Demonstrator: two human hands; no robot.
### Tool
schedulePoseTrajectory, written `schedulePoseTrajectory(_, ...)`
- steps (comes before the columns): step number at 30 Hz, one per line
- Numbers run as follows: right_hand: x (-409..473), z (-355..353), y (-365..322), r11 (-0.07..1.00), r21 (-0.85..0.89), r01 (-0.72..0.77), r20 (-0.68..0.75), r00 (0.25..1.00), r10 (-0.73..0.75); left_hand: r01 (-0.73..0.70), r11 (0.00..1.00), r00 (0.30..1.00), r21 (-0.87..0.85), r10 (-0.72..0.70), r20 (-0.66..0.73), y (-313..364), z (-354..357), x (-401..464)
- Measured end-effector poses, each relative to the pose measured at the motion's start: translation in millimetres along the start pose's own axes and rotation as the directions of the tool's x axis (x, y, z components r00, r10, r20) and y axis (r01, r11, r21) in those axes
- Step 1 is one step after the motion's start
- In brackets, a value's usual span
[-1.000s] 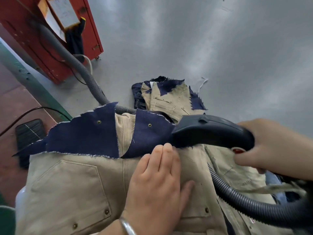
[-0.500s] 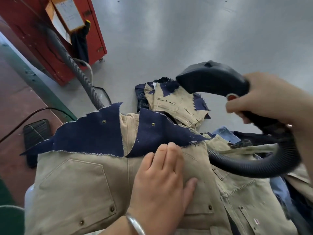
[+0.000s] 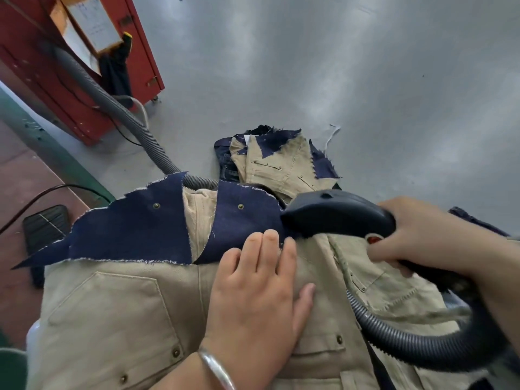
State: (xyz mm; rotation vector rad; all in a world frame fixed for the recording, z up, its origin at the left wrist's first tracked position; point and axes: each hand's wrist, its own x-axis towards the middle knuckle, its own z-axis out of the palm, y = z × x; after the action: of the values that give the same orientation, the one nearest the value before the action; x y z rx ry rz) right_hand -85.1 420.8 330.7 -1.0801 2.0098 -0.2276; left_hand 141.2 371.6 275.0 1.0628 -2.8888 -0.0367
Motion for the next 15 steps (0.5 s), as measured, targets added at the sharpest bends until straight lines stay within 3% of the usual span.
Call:
schedulePoseTrajectory(5,41,-3,-14,1.000,0.008,0.004,-0.105,0.995,-0.003,0.002,1.000,1.000,-0.006,-0.002,0.002,2,-1,0)
schedulePoseTrajectory(10,13,-41,-7,0.995,-0.052,0.084,-0.343,0.934,-0.097,0.011,1.000,1.000,-0.024,-0.011,-0.010,0,-1,0)
schedulePoseTrajectory(15,-33,-37,-1,0.987,-0.148,0.066,-0.307,0.946,-0.109,-0.005,1.000,0.999,-0.027,0.003,-0.045,1,1,-5)
